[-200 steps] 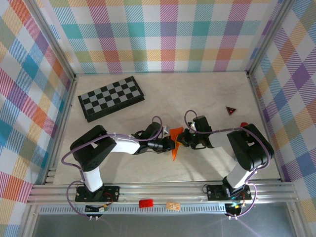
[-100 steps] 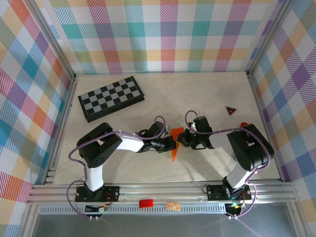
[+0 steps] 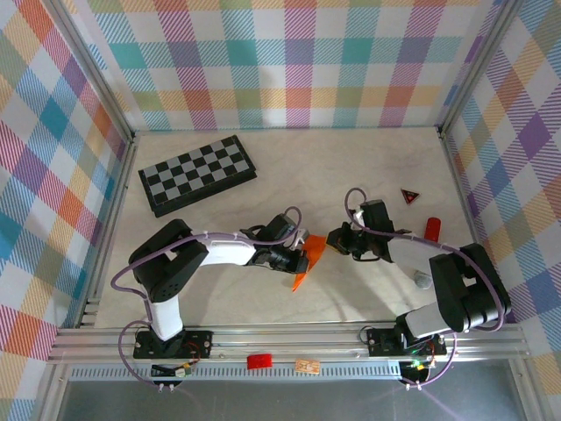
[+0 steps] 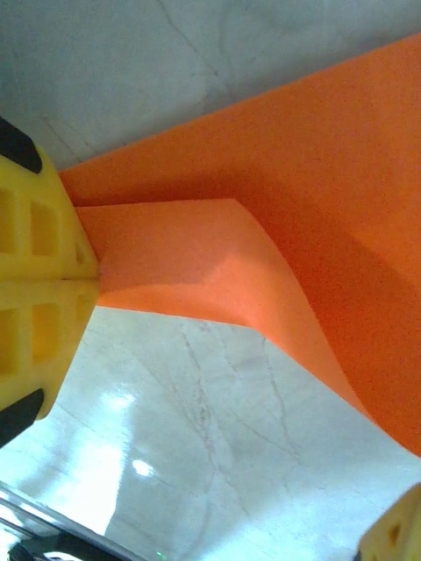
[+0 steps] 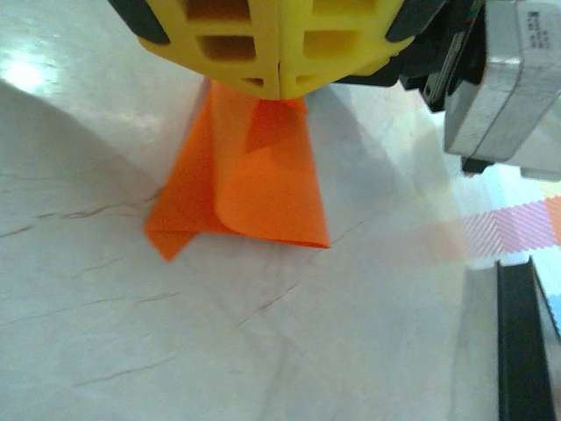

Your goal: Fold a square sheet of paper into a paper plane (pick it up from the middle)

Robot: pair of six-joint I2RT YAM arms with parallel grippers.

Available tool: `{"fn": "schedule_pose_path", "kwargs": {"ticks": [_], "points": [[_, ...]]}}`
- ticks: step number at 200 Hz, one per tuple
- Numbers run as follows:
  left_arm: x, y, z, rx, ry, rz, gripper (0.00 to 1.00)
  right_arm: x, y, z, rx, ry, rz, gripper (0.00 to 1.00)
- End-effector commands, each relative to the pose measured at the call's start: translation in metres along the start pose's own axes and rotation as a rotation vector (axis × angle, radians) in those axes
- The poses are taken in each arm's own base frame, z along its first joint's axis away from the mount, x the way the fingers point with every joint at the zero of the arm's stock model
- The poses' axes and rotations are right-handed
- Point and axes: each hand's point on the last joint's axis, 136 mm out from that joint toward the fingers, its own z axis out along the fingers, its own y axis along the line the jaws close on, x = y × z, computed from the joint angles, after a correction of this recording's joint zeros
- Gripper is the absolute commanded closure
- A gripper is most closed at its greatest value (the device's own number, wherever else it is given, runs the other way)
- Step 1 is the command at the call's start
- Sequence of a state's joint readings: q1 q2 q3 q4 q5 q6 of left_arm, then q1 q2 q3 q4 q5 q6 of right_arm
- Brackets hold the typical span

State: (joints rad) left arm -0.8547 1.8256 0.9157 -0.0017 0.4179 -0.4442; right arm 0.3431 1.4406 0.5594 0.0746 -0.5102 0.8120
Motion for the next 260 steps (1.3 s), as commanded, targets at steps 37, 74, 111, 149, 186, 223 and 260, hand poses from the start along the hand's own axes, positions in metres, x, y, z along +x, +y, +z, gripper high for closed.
{"fn": "schedule_pose_path", "kwargs": {"ticks": [37,74,111,149,186,223,260], "points": [[0.065,0.055,0.002,-0.204,0.27,-0.039,1.0,0.034,0.026,0.022,-0.045,0.124,-0.165,0.97],[0.067,0.059,0.003,-0.216,0.268,-0.046,1.0,0.041,0.0,0.036,0.012,0.16,-0.142,0.98],[0.07,0.061,0.003,-0.215,0.274,-0.047,1.0,0.035,-0.028,0.043,0.093,0.152,-0.094,0.99],[0.076,0.067,0.004,-0.229,0.286,-0.05,1.0,0.003,-0.04,0.032,0.096,0.069,-0.038,0.98],[0.081,0.071,0.006,-0.239,0.301,-0.053,1.0,-0.025,-0.052,0.024,0.13,0.013,0.015,0.97],[0.083,0.071,0.006,-0.239,0.3,-0.052,1.0,-0.046,-0.064,0.013,0.134,-0.045,0.068,0.98],[0.079,0.07,0.005,-0.237,0.289,-0.042,1.0,-0.054,-0.046,0.001,0.084,-0.07,0.038,0.96]]}}
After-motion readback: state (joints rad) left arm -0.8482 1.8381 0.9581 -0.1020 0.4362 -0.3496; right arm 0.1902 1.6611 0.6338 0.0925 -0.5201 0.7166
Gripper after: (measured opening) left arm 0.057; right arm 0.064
